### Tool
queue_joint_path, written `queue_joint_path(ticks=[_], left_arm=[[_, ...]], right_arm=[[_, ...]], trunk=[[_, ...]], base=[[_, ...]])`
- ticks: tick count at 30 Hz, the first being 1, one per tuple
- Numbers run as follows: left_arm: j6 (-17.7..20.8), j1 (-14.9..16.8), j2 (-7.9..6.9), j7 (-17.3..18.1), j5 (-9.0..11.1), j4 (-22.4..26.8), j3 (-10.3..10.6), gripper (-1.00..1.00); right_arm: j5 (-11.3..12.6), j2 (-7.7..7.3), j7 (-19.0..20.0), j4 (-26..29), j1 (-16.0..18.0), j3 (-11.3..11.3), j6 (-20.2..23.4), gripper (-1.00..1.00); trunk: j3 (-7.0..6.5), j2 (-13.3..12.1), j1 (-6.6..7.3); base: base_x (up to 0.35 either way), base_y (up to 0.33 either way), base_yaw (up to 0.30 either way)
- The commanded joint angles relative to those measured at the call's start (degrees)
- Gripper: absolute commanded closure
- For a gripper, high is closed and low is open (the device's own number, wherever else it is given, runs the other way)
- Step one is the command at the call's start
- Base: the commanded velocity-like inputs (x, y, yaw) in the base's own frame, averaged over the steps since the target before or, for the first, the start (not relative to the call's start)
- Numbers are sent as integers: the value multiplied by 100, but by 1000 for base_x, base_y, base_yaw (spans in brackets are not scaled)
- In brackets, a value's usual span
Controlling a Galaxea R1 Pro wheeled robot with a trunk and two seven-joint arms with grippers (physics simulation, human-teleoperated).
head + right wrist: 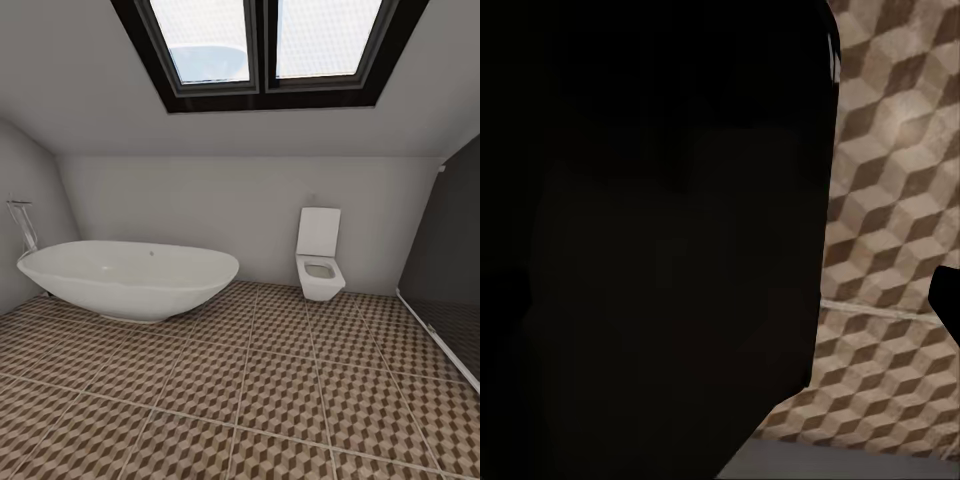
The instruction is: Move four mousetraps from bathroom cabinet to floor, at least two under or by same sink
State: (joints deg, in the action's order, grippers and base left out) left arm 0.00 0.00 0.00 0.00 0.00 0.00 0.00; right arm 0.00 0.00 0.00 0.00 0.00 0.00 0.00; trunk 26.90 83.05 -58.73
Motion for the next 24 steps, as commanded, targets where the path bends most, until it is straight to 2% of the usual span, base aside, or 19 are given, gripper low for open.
queue_joint_path(ticks=[1,4,24], left_arm=[[0,0,0,0,0,0,0,-100],[2,-44,9,3,17,70,-79,-100],[-25,-18,-17,7,23,138,-76,-100]], right_arm=[[0,0,0,0,0,0,0,-100],[33,18,-8,15,-97,23,52,-100],[17,18,-9,17,-80,38,-68,-100]], trunk=[[3,3,0],[3,3,0],[3,3,0]], base=[[0,0,0],[0,0,0],[0,0,0]])
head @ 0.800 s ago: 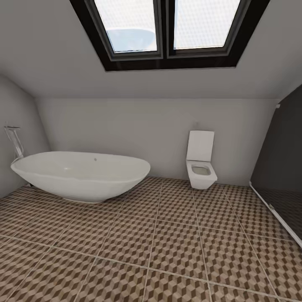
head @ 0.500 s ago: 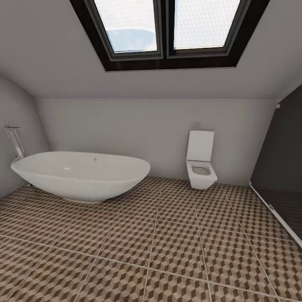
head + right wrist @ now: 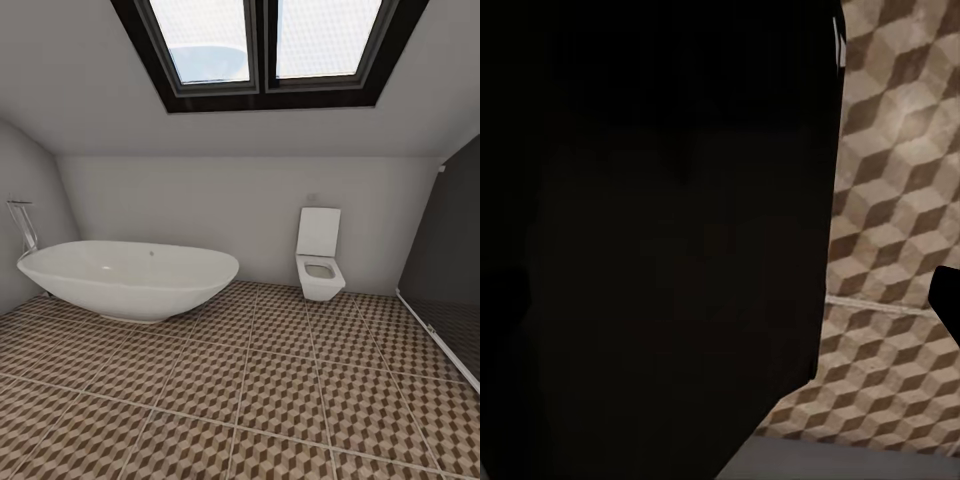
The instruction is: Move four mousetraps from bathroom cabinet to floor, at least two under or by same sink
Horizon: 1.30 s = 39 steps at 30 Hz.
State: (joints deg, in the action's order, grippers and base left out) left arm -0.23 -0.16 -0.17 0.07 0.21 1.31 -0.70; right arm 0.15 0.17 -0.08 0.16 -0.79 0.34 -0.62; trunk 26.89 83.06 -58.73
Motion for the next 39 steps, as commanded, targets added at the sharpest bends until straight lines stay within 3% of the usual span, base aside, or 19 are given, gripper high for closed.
queue_joint_path(ticks=[1,14,39], left_arm=[[-3,-2,0,1,3,7,-7,-100],[-3,-1,-1,2,6,9,-16,-100],[-4,-1,0,2,7,9,-33,-100]], right_arm=[[5,1,-1,2,0,7,-9,-100],[32,1,-1,2,0,16,-17,-100],[38,1,-1,2,0,11,-26,-100]], trunk=[[3,2,0],[3,2,0],[3,2,0]], base=[[0,0,0],[0,0,-38],[0,0,-281]])
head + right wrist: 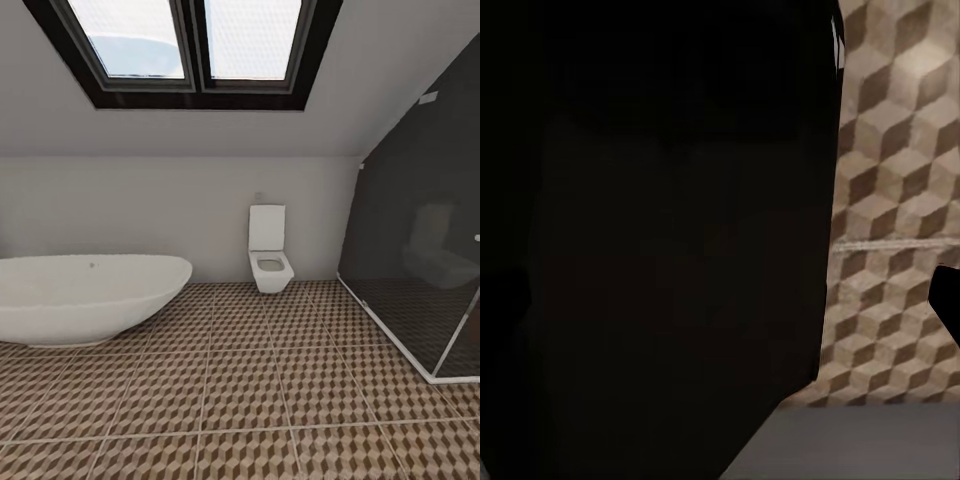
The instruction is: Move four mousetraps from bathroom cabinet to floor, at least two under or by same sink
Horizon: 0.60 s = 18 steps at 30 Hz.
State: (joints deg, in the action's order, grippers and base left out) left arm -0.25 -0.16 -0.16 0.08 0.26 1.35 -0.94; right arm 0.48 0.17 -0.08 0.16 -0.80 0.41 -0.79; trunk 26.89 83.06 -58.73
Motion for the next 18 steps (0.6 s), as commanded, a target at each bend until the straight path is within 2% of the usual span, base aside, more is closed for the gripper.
queue_joint_path(ticks=[1,18], left_arm=[[-2,-2,-1,1,2,6,-9,-100],[-2,-2,-2,1,9,6,-11,-100]], right_arm=[[5,1,-1,2,0,4,-8,-100],[18,1,-1,2,0,3,-182,-100]], trunk=[[4,2,0],[4,2,0]], base=[[0,0,-297],[0,0,-297]])
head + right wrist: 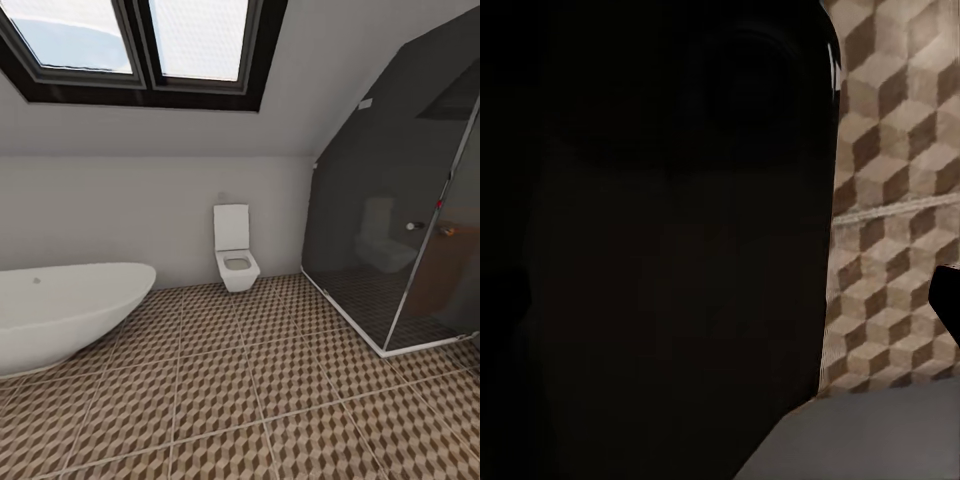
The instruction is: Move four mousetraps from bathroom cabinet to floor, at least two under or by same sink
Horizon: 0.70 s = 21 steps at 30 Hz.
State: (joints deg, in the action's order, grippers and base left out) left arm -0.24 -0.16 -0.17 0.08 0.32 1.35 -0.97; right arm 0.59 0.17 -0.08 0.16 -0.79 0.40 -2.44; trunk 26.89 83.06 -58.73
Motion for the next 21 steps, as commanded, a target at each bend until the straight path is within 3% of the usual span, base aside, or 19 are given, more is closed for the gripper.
queue_joint_path(ticks=[1,21], left_arm=[[-2,-2,0,1,3,6,-9,-100],[-2,-2,0,1,3,6,-9,-100]], right_arm=[[8,1,-1,1,0,4,-34,-100],[13,1,11,1,0,4,-64,-100]], trunk=[[4,2,0],[4,2,0]], base=[[0,0,-297],[0,0,-297]])
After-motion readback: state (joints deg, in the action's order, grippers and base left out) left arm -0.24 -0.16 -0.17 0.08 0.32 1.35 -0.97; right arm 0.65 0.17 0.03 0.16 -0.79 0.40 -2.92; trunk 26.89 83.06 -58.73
